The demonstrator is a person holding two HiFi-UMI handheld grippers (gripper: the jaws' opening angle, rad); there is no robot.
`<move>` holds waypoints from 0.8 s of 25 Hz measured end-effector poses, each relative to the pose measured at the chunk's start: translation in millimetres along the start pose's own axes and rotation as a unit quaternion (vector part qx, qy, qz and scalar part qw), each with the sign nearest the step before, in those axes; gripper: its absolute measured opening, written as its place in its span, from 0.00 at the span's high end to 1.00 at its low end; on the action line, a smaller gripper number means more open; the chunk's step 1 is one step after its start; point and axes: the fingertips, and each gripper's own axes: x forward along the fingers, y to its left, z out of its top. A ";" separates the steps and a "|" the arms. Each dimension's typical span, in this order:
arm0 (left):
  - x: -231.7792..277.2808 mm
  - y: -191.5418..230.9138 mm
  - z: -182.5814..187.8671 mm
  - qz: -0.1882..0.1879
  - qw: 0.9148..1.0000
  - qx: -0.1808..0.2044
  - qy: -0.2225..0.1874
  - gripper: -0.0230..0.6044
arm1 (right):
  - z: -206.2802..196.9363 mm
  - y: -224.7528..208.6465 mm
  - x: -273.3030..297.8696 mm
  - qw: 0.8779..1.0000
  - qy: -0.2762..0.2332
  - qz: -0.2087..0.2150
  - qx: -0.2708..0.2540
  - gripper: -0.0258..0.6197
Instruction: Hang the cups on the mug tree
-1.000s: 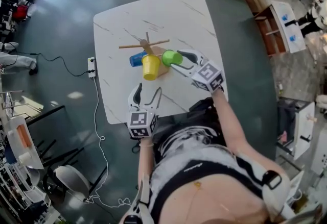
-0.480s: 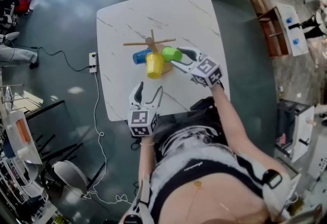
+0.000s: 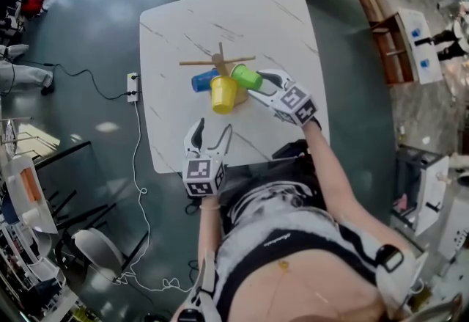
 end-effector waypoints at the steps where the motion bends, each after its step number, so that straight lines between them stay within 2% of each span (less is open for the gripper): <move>1: 0.7 0.1 -0.4 0.000 1.000 -0.001 0.000 0.44 | -0.8 -0.8 0.4 1.000 0.001 -0.001 0.000 0.59; 13: 5.7 -4.6 1.3 -0.009 1.000 0.003 -0.002 0.44 | 0.0 -3.6 -6.9 1.000 -0.006 -0.016 0.000 0.57; 15: 5.5 -4.3 1.8 -0.011 1.000 0.005 -0.002 0.44 | 1.5 -4.3 -11.4 1.000 -0.011 -0.018 0.002 0.52; 20: 7.1 -4.5 1.5 -0.015 1.000 0.008 -0.004 0.44 | 2.3 -4.6 -23.5 0.999 -0.019 -0.032 0.006 0.52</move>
